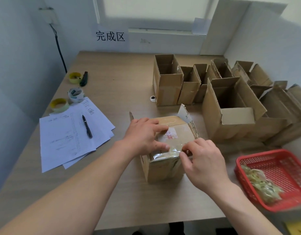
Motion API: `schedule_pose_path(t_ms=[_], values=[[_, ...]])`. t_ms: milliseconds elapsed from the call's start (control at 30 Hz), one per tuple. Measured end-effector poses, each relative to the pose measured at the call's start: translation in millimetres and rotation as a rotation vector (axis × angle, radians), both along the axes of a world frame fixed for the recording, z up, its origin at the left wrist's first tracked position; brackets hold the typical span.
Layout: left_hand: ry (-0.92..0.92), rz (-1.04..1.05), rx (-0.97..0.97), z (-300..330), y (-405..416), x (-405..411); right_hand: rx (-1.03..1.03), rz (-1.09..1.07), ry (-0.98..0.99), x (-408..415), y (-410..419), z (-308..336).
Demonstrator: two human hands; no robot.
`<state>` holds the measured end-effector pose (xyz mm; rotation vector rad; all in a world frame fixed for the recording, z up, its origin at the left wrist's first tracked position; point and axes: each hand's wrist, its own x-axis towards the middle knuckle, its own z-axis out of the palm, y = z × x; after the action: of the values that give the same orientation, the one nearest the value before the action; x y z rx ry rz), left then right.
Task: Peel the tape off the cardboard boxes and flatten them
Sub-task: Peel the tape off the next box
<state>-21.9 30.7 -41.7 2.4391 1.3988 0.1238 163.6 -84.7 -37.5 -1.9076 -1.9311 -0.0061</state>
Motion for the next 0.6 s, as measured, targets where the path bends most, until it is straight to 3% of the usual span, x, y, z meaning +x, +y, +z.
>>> schedule_pose_path(t_ms=[200, 600], values=[[0.036, 0.027, -0.014, 3.7, -2.4, -1.2, -0.154, -0.046, -0.052, -8.5, 7.7, 7.8], [0.004, -0.018, -0.139, 5.9, 14.1, -8.9, -0.200, 0.291, 0.077, -27.8, 5.0, 12.3]])
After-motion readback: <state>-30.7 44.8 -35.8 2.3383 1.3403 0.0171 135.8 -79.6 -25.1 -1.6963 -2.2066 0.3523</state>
